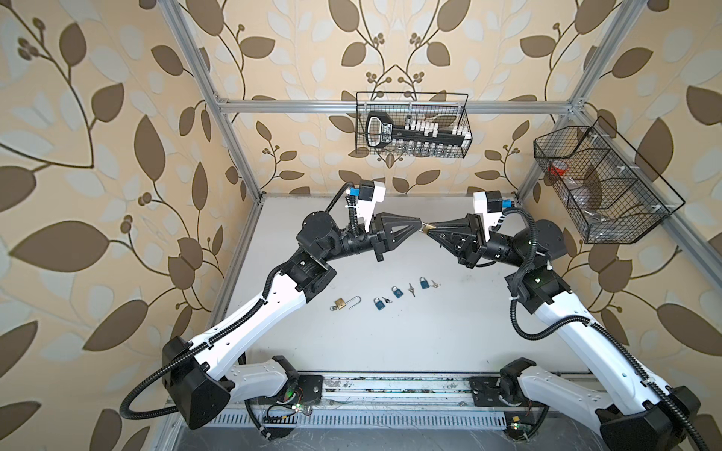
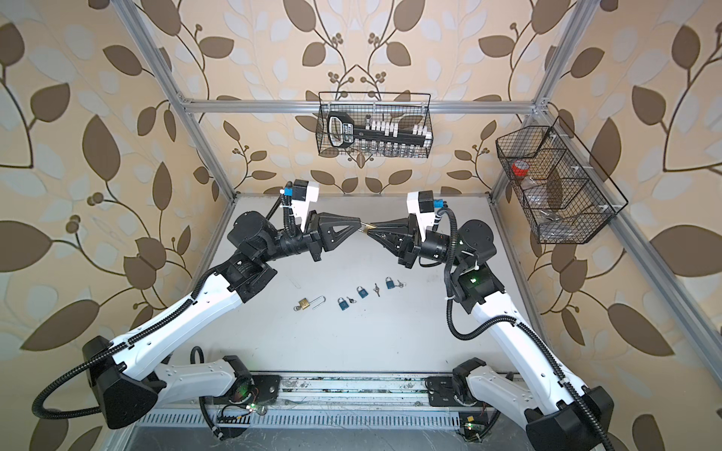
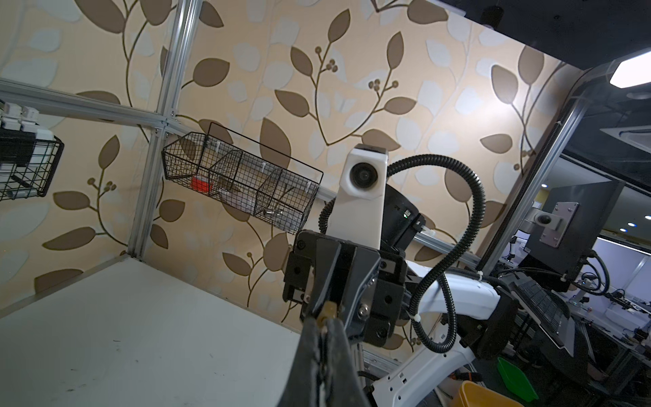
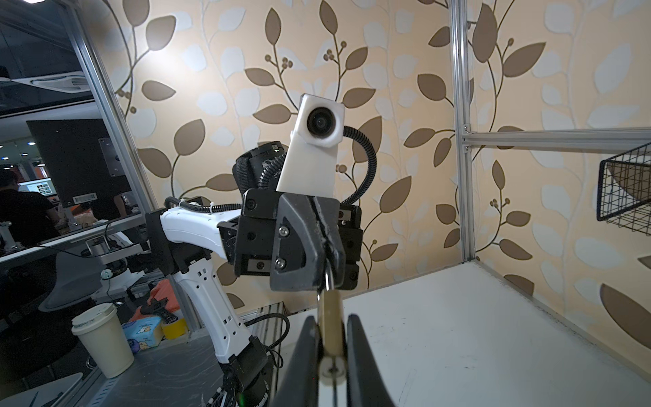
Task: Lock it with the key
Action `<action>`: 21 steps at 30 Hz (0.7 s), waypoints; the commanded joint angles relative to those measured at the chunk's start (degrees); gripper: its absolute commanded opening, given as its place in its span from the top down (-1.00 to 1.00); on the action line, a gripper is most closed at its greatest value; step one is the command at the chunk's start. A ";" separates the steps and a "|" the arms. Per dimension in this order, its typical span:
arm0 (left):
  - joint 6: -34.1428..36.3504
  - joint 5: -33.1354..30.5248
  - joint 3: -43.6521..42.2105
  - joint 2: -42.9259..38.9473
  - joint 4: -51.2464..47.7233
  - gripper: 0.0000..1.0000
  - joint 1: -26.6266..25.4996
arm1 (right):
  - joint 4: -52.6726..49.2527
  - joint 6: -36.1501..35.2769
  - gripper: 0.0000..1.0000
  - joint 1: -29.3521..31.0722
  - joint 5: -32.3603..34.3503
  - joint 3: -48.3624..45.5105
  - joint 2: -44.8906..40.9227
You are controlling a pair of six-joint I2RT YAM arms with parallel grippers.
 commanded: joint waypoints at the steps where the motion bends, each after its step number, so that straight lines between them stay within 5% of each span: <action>1: -1.69 11.01 -0.66 2.09 -0.73 1.00 -4.68 | 0.71 -2.70 1.00 1.16 3.27 1.86 0.55; 5: 3.29 21.56 3.86 3.15 -9.21 1.00 -4.68 | 0.51 -5.57 1.00 1.01 2.51 2.21 -1.23; 10: 15.41 24.88 7.73 2.43 -25.69 1.00 -4.68 | -2.30 -9.06 1.00 0.74 -5.50 5.57 -0.43; 21: 14.94 27.34 7.26 6.04 -23.34 1.00 -6.97 | -2.22 -8.82 1.00 2.94 -5.98 7.08 0.79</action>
